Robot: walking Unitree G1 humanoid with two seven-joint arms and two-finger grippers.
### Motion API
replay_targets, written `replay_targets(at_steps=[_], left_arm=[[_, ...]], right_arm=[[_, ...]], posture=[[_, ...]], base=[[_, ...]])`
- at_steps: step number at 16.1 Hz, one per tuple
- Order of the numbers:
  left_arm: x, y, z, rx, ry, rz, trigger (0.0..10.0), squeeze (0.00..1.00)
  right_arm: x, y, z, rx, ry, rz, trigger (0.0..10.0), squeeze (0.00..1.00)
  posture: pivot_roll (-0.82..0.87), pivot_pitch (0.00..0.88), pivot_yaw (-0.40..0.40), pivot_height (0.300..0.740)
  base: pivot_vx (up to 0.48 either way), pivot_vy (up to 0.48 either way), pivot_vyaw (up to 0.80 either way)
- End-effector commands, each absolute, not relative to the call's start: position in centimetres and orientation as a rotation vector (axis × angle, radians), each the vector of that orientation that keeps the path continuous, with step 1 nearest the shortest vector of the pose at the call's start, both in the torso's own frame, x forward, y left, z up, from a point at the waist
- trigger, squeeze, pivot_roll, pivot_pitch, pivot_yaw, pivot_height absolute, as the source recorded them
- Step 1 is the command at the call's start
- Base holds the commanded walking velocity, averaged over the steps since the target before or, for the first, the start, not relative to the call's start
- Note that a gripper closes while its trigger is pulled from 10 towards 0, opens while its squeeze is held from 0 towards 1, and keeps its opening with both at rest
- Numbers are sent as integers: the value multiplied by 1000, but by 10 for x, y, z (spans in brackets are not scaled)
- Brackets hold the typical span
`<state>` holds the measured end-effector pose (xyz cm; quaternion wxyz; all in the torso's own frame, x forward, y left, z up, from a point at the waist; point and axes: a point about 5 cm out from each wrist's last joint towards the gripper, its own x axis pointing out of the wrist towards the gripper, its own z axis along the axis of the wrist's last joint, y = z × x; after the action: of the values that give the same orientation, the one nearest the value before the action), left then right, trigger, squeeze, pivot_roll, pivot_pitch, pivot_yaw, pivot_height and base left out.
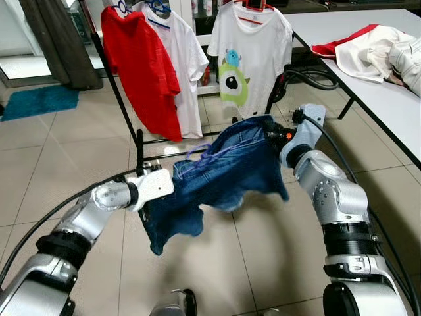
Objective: Hang hanger
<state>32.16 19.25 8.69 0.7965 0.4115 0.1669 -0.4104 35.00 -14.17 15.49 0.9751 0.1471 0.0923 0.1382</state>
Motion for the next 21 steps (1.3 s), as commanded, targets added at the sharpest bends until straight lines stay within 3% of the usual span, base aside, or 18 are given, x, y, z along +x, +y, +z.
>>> replay_targets(at_steps=[1,5,8,9,11,16,17,21], left_arm=[[325,210,90,906,399,-813,0,0],[326,225,84,913,476,-775,0,0],[339,233,98,723,399,-619,0,0],[345,239,115,574,303,-552,0,0],[348,256,130,490,245,-488,0,0],[340,269,136,544,224,-564,0,0],[337,271,132,617,259,-591,0,0],[329,258,115,759,335,-762,0,0]], right_arm=[[350,-148,161,291,164,268,0,0],[349,-152,165,283,163,309,0,0],[341,-154,164,195,188,439,0,0],[336,-164,158,164,179,441,0,0],[330,-179,153,178,158,432,0,0],[333,-216,149,237,136,277,0,0],[335,-222,153,250,111,249,0,0],[341,-216,170,263,68,270,0,0]], posture=[[-74,54,59,740],[-73,54,60,740],[-78,53,66,740],[-80,55,68,740],[-80,55,68,740],[-74,61,69,740],[-71,60,69,740],[-71,59,71,740]], base=[[0,0,0],[0,0,0],[0,0,0],[0,0,0],[0,0,0],[0,0,0],[0,0,0],[0,0,0]])
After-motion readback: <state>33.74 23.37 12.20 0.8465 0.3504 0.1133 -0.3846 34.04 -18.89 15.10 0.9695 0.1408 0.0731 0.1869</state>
